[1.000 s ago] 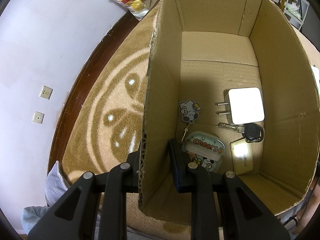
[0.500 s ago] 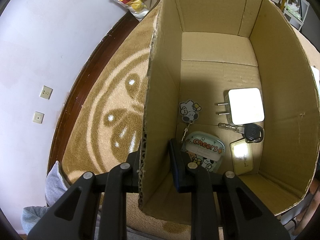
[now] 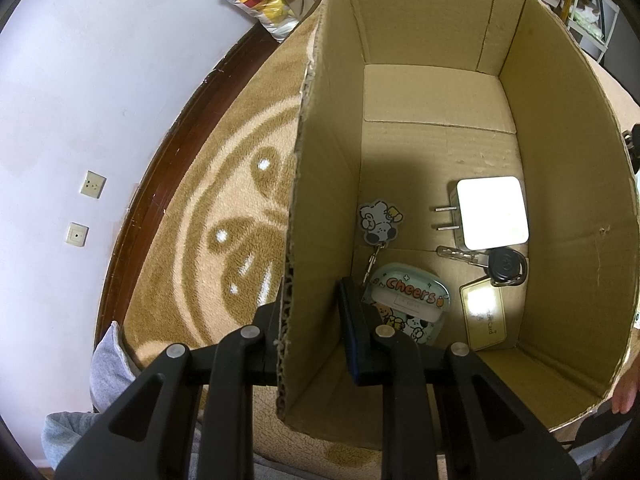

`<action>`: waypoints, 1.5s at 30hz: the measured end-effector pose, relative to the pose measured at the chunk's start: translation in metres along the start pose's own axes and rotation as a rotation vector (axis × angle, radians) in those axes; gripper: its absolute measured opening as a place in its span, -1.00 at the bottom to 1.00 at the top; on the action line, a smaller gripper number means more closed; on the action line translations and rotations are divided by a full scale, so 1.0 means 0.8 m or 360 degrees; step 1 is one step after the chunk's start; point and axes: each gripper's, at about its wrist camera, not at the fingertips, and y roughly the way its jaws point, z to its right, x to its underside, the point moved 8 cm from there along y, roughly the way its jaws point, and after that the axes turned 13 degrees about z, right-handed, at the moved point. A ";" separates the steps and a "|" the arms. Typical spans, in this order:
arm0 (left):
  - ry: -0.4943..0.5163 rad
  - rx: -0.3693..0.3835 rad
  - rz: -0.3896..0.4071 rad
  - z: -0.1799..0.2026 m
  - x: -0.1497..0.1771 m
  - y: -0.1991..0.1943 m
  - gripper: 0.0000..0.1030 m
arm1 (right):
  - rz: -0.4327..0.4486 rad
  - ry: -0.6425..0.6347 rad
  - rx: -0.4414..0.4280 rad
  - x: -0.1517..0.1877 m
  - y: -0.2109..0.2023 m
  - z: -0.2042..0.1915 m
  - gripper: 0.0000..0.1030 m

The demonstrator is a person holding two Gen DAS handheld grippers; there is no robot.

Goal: Organize rigid objects
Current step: 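Carry the car keys into the box with the right gripper and release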

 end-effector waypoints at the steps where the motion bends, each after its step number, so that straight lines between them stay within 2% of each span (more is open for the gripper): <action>1: 0.0000 0.0000 0.0000 0.000 0.000 0.000 -0.60 | 0.0013 0.0005 -0.0008 -0.003 -0.002 -0.004 -0.59; 12: 0.0000 0.0000 0.0000 0.001 -0.001 0.000 -0.61 | 0.0277 -0.0025 -0.0232 -0.072 -0.063 -0.063 -0.59; 19: -0.0003 0.0001 0.0000 0.001 -0.001 0.000 -0.61 | 0.0356 -0.0124 -0.0387 -0.082 -0.091 -0.118 -0.59; 23: -0.0006 0.0003 -0.0001 0.001 -0.001 0.001 -0.61 | 0.0335 -0.0151 -0.0457 -0.075 -0.093 -0.138 -0.59; 29: -0.0019 0.0012 -0.0004 0.000 0.001 0.002 -0.60 | 0.0253 -0.0190 -0.0573 -0.044 -0.082 -0.160 -0.59; 36: -0.0021 0.0015 -0.0004 0.000 0.001 0.002 -0.61 | 0.0126 -0.0216 -0.0550 -0.009 -0.061 -0.156 -0.59; 45: -0.0017 0.0013 -0.0002 0.000 0.000 0.002 -0.60 | 0.0101 -0.0223 -0.0460 0.005 -0.047 -0.137 -0.58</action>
